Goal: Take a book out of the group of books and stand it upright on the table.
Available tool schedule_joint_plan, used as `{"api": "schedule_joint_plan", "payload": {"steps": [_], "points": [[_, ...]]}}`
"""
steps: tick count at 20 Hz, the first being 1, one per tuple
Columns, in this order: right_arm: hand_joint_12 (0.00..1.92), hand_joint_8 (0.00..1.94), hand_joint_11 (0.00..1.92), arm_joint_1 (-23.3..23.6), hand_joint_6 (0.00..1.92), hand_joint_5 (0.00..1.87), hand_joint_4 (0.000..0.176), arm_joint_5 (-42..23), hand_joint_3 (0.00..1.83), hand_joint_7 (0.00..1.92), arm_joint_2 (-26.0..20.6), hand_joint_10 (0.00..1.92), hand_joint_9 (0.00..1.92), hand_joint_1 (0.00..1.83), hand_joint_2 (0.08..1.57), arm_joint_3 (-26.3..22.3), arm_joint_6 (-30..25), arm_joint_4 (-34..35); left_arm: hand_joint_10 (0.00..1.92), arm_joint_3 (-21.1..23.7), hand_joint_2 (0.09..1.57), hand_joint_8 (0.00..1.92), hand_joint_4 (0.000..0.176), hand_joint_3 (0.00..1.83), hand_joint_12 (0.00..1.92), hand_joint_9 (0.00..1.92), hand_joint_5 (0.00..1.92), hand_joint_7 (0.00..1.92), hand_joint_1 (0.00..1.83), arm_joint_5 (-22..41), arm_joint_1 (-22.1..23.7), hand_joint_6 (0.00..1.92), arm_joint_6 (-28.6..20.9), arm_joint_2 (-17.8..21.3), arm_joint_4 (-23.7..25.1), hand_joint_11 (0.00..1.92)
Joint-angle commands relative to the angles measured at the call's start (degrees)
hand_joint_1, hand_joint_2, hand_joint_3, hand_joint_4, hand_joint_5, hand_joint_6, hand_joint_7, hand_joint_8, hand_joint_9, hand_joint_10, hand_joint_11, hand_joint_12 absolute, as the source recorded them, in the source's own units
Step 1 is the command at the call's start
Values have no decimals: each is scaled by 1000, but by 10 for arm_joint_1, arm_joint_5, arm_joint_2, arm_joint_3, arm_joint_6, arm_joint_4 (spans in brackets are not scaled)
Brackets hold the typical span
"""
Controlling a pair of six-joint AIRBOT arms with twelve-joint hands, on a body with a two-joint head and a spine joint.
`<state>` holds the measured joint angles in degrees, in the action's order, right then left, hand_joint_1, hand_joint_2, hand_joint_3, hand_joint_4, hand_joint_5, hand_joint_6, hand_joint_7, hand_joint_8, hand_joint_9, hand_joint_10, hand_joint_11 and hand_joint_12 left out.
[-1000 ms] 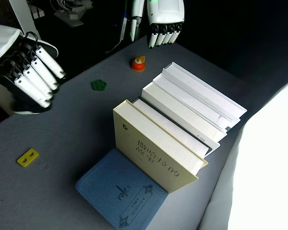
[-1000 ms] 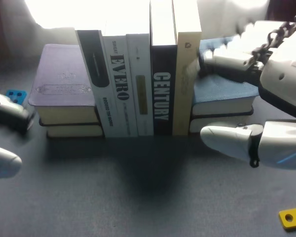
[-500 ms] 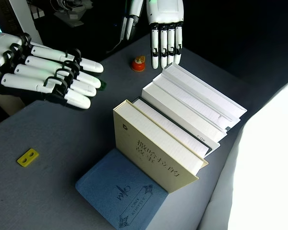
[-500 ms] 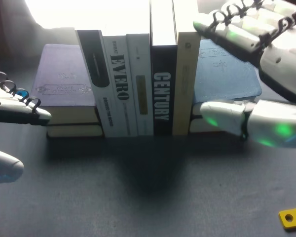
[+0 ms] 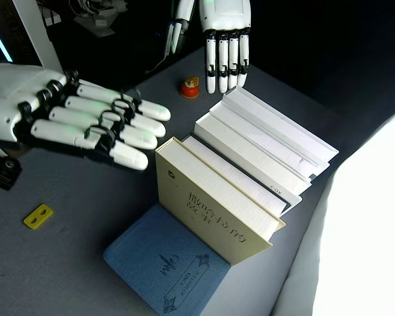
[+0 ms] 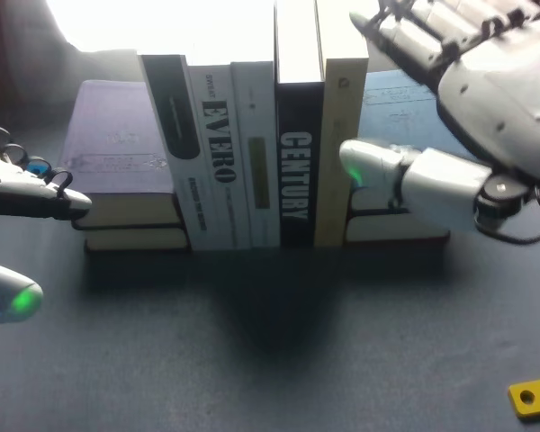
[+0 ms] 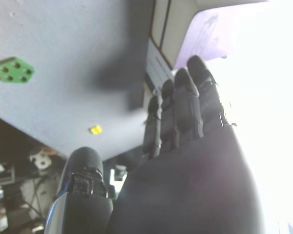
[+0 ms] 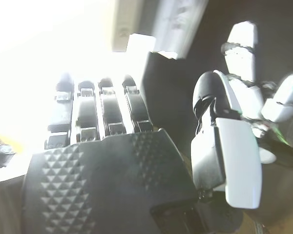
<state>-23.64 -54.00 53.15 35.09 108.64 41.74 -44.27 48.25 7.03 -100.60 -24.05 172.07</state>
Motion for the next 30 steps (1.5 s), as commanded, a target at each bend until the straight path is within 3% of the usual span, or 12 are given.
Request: {"api": "schedule_joint_plan", "payload": {"steps": [1,3,5,7,9,11,14,18,23,25,27,30], "points": [[14,10,24,12,61,203,42,-56,0,29,3,0,0,0,1214,-2,-8,-44,6,0,1290,2,21,3,727,193,155,199,0,-45,8,15,0,1,5,0],[13,19,17,24,71,236,44,-60,0,55,14,0,0,0,1208,1,-16,-44,1,0,1294,5,10,3,621,180,163,172,0,-45,8,9,0,1,5,0],[90,17,2,40,29,269,29,-66,0,78,25,0,0,0,1209,5,-21,-44,1,-2,1294,3,5,2,564,160,153,152,0,-45,7,3,0,1,5,0],[110,10,0,53,16,271,26,-69,0,72,39,0,0,0,1199,10,-30,-44,6,0,1299,5,0,2,618,171,164,165,0,-45,7,4,0,1,5,0],[8,4,0,55,17,290,17,-69,0,78,51,0,0,0,1195,18,-38,-44,5,3,1298,1,0,0,512,148,135,154,0,-45,7,4,0,1,5,0],[0,11,0,56,25,313,23,-69,0,97,72,0,0,0,1188,34,-35,-44,3,1,1296,1,2,0,549,148,139,157,0,-45,7,5,0,1,5,0],[12,20,21,53,57,400,24,-69,0,135,97,1,2,0,1196,55,-34,-44,0,1,1295,1,7,0,519,136,129,149,0,-45,7,0,0,1,5,0],[103,9,0,42,16,462,21,-71,0,203,123,5,22,0,1213,77,-39,-44,6,-2,1293,4,5,0,626,170,182,152,0,-45,7,8,0,1,5,0],[184,1,0,32,0,426,17,-81,0,132,127,0,0,0,1206,78,-38,-43,0,-2,1287,0,9,0,689,162,170,127,0,-45,7,0,0,0,5,0],[85,5,0,28,4,436,2,-92,0,145,127,0,0,0,1206,78,-37,-42,8,-2,1290,8,5,0,615,162,179,150,0,-45,7,5,0,0,5,0],[134,0,0,27,6,445,4,-93,0,128,127,0,0,0,1203,78,-39,-25,5,-3,1285,6,11,0,591,158,174,156,0,-45,7,2,0,0,5,0],[6,1,0,23,9,457,6,-86,0,126,128,0,0,0,1204,78,-40,-13,6,-4,1282,3,12,0,561,148,172,158,0,-45,6,4,0,0,5,0]]}}
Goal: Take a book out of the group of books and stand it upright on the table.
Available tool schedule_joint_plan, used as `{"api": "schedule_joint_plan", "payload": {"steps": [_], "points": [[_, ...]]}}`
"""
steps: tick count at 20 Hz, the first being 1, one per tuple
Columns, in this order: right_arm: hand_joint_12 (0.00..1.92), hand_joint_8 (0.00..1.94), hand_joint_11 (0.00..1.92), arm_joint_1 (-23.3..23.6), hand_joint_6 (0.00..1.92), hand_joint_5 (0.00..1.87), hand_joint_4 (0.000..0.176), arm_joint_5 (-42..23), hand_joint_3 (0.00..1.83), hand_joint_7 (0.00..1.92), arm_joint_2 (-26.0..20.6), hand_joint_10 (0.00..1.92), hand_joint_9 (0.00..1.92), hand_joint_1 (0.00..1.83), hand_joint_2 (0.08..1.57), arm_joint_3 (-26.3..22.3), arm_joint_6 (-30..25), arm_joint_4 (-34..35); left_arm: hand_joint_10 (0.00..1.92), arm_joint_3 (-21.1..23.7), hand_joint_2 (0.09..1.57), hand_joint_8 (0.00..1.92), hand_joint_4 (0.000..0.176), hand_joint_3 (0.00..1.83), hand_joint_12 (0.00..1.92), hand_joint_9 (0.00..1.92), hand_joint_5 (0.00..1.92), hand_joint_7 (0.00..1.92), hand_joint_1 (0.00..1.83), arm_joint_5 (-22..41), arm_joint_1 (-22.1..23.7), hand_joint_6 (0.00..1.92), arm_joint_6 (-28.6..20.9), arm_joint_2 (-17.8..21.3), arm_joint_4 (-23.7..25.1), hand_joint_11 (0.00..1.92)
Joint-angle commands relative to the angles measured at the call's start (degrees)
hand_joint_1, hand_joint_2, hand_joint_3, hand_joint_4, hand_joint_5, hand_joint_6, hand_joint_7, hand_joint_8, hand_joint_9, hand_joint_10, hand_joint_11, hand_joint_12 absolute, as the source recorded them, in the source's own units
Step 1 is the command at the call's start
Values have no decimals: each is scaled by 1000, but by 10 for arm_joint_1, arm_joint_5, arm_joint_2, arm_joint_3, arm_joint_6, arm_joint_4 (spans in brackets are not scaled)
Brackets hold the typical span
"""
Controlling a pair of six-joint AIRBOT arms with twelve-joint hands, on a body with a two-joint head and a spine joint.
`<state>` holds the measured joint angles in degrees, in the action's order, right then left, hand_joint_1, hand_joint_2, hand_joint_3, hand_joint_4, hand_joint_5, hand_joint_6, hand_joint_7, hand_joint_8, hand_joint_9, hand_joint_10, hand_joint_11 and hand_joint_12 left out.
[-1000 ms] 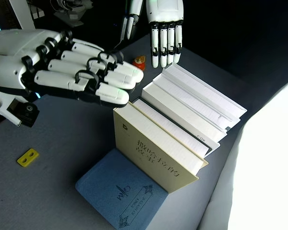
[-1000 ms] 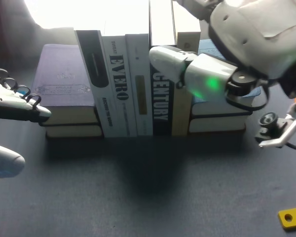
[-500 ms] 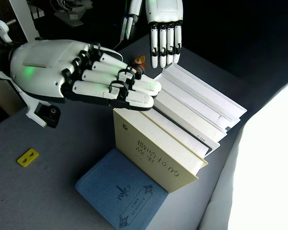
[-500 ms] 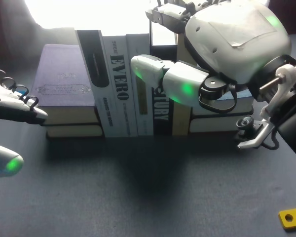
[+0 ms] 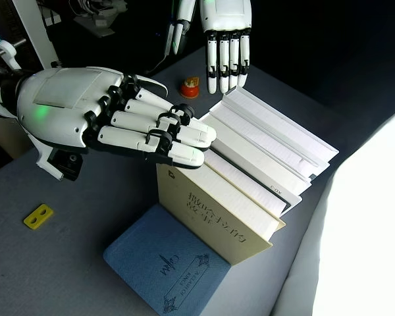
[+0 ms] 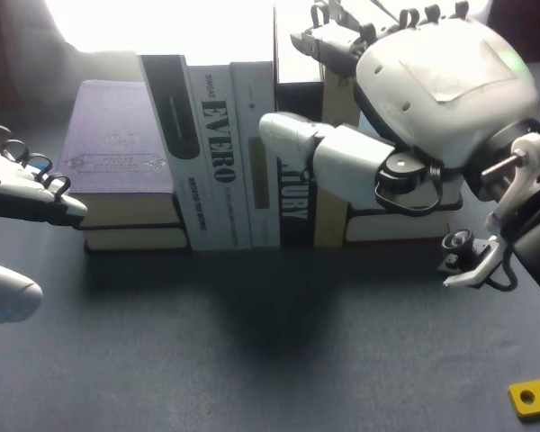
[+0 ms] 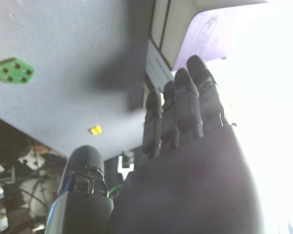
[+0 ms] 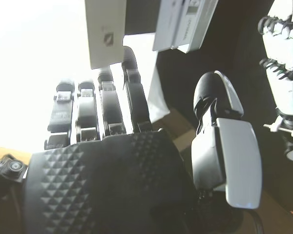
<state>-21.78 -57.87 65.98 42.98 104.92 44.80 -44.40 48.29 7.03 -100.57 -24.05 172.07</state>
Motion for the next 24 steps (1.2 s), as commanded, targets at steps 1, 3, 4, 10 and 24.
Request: {"api": "schedule_joint_plan", "payload": {"steps": [1,3,4,10,24], "points": [[0,16,0,4,27,500,8,-43,0,163,0,0,0,0,1206,-1,-3,-41,11,-3,1282,11,9,0,610,171,211,196,0,-46,6,15,-1,0,5,0],[0,24,0,3,80,626,0,-33,0,190,0,0,0,0,1198,-1,-3,-40,12,-3,1282,2,3,0,652,185,201,185,0,-46,6,6,-1,0,5,0],[0,16,0,3,90,652,0,-27,0,173,0,0,0,0,1198,-1,-3,-40,8,-3,1286,1,2,1,640,181,193,174,0,-46,6,2,-1,0,5,0],[2,26,4,-1,91,673,0,-16,0,230,1,2,4,0,1202,-1,-1,-40,3,-3,1288,1,8,1,598,170,171,134,0,-46,5,5,-1,0,5,0],[14,2,24,-19,80,695,0,-14,7,234,-57,0,0,0,1227,-91,63,-41,3,-6,1279,4,15,0,667,201,207,155,0,-46,2,7,-1,0,5,0]]}}
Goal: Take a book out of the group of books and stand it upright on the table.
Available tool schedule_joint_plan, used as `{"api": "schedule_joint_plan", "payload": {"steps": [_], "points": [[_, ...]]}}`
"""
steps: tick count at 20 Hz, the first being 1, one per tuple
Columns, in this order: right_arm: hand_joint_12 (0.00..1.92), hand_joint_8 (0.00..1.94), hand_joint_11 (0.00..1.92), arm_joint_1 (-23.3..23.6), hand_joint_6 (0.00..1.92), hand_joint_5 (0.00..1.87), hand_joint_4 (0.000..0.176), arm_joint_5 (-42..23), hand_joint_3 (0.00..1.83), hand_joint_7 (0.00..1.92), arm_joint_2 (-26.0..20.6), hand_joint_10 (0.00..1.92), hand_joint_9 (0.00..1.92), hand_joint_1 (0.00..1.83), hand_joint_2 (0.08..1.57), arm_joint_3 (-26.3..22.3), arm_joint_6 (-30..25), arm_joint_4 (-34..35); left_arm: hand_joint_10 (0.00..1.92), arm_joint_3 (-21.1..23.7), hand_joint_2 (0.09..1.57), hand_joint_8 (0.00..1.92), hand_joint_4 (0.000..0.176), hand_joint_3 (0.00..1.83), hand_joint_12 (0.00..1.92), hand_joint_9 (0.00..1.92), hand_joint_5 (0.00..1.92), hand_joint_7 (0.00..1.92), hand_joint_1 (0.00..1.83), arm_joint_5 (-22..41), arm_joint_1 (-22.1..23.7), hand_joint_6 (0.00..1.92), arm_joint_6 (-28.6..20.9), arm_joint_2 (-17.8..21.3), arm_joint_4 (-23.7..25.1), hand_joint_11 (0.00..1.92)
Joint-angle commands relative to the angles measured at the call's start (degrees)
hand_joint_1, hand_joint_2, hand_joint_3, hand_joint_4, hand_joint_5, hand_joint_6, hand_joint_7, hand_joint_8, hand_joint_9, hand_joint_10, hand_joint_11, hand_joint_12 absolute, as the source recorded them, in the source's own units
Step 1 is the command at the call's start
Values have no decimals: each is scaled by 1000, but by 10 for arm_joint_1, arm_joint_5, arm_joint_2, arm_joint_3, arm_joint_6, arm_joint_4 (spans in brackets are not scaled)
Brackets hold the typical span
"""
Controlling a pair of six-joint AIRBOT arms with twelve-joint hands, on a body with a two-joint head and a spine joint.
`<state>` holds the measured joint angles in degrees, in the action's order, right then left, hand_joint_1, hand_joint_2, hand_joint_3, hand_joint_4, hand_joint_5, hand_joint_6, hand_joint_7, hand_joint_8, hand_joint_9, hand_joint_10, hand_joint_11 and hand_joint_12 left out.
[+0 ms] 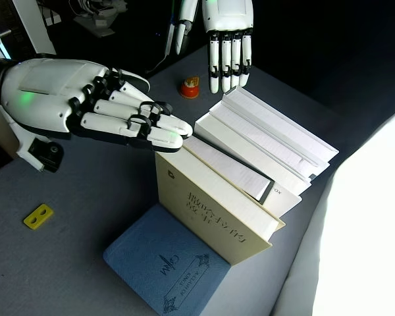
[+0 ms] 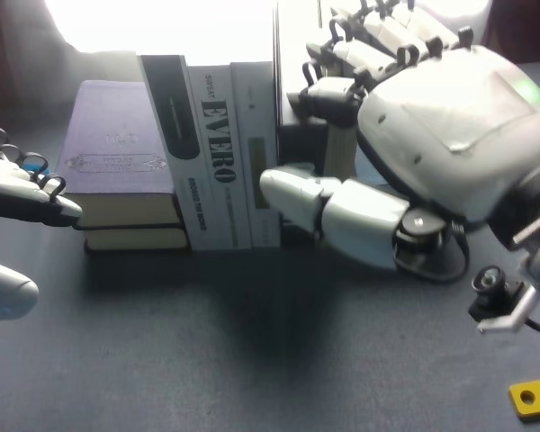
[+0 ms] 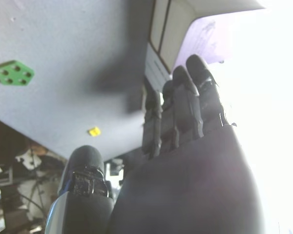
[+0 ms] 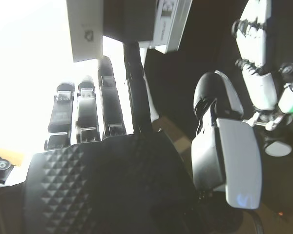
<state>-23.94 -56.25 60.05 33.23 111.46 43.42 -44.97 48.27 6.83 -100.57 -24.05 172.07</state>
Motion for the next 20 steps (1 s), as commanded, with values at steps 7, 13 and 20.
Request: {"api": "schedule_joint_plan", "payload": {"steps": [7,13,20], "points": [[84,0,0,-8,26,694,0,-22,0,196,-27,0,0,0,1224,-45,51,-9,5,-1,1285,2,16,0,623,188,200,145,0,-46,4,3,-1,1,5,0],[236,8,0,-25,21,713,0,-16,0,267,-38,6,30,0,1221,-70,103,10,1,1,1291,5,11,3,598,183,194,153,0,-46,4,9,-1,1,5,0],[181,4,0,-51,2,684,0,9,1,216,-49,3,10,0,1229,-90,136,10,4,1,1288,7,26,0,550,178,148,156,0,-46,3,2,-1,1,5,0]]}}
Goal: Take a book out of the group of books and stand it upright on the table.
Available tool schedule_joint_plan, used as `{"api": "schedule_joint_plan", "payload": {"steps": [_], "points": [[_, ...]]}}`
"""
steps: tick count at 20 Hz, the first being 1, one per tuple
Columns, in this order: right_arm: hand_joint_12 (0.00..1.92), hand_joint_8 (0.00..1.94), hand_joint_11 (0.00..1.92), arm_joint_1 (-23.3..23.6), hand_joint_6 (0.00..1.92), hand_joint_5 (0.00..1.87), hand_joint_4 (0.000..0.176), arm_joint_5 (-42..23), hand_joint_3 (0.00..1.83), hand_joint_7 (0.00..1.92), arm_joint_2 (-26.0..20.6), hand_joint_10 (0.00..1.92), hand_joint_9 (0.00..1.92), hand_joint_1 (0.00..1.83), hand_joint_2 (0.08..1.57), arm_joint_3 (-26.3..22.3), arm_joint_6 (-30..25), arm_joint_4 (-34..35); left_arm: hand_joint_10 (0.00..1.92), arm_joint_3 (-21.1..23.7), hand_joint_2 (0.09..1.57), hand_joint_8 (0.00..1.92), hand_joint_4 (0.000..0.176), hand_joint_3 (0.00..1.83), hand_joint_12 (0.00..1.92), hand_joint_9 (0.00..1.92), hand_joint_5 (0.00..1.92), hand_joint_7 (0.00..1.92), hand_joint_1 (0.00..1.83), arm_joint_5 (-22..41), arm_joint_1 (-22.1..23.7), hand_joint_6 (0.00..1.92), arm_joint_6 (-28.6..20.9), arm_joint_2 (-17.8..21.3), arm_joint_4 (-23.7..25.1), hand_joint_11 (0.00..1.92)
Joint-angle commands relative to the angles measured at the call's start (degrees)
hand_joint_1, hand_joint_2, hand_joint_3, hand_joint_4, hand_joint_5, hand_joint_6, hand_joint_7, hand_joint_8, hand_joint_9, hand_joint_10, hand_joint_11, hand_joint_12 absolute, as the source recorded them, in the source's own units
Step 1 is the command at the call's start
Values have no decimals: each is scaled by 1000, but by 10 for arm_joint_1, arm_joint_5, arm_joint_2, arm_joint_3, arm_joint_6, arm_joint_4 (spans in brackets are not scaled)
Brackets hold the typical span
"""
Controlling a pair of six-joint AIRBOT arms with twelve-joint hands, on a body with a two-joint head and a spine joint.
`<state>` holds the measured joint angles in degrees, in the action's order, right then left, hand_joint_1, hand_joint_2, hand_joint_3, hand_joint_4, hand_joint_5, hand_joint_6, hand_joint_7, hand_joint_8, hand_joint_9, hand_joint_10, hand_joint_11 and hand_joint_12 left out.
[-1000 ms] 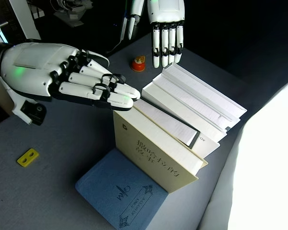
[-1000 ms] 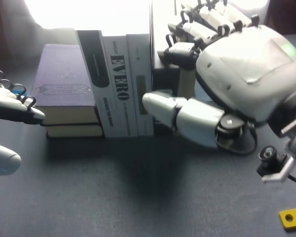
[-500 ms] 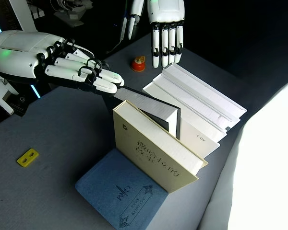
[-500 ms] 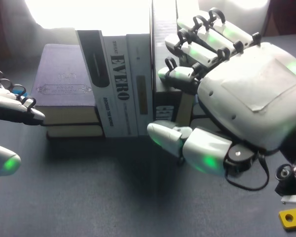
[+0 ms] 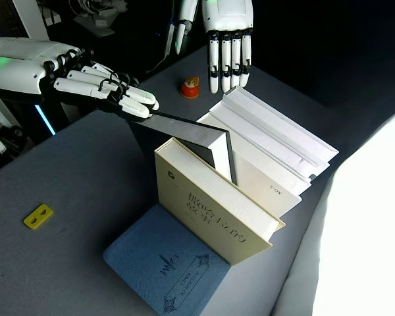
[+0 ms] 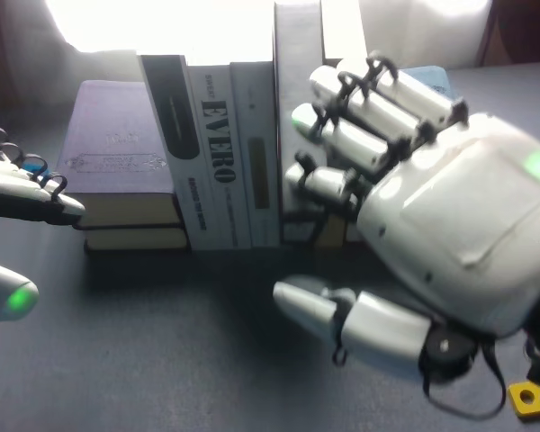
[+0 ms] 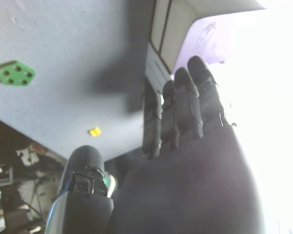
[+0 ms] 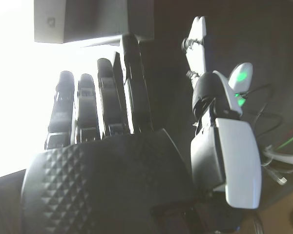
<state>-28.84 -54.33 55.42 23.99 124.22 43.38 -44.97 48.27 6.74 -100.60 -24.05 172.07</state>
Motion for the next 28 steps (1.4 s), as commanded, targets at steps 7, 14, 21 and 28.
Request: {"api": "schedule_joint_plan", "payload": {"steps": [7,14,21,28], "points": [[237,14,0,-18,21,690,0,16,0,295,-9,14,49,0,1227,-4,27,10,4,1,1282,3,22,0,546,152,128,121,0,-46,4,5,0,1,5,0],[112,6,0,-42,13,682,0,45,1,262,-9,14,57,0,1233,-3,43,10,3,1,1288,4,13,0,570,163,162,149,0,-46,4,6,0,1,5,0],[179,10,0,-63,5,673,0,73,0,311,11,9,69,0,1226,31,42,9,4,1,1283,3,21,0,610,174,155,141,0,-46,5,1,0,1,5,0],[138,1,0,-84,4,651,0,80,0,237,15,6,56,0,1225,32,41,-12,5,1,1282,1,22,0,690,206,182,182,0,-46,4,4,0,1,5,0]]}}
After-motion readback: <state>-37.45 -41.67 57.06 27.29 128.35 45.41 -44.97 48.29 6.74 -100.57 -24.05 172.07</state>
